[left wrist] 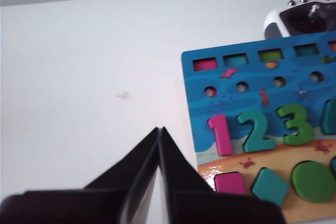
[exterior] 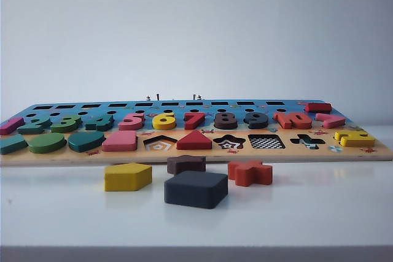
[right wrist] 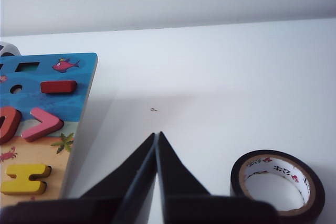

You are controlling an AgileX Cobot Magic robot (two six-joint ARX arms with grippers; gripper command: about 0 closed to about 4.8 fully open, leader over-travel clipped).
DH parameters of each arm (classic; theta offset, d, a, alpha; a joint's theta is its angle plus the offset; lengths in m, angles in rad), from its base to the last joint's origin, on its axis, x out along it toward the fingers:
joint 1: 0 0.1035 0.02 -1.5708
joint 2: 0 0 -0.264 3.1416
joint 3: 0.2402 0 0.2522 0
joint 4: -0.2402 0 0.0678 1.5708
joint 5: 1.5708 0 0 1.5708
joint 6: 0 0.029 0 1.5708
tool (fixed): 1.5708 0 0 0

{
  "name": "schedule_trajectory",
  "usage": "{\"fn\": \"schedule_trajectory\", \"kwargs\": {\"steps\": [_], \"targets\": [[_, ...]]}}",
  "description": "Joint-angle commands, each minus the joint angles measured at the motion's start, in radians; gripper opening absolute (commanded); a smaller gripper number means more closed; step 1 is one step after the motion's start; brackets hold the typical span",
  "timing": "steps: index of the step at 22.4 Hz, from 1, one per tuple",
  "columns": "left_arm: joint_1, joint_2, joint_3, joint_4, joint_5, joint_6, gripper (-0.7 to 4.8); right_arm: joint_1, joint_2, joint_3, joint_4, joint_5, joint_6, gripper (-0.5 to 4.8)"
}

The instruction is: Insert the cube into the slot.

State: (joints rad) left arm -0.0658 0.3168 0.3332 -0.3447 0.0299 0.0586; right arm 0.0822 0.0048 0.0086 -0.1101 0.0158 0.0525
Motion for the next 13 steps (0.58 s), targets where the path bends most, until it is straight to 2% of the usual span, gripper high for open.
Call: {"fn": "schedule_trajectory", "kwargs": {"steps": [1, 5, 13], "targets": [[-0.023, 0.042, 0.058, -0.058, 0.049, 0.001, 0.17, 0.001, -0.002, 0.000, 0.017, 0.002, 0.049, -0.04], [-0.078, 0.127, 0.178, -0.185, 0.122, 0.001, 0.17, 0.002, -0.002, 0.006, 0.020, -0.019, 0.064, -0.04], [-0.146, 0.223, 0.307, -0.306, 0.192, 0.001, 0.17, 0.007, -0.002, 0.064, 0.027, -0.019, 0.089, -0.03]]}}
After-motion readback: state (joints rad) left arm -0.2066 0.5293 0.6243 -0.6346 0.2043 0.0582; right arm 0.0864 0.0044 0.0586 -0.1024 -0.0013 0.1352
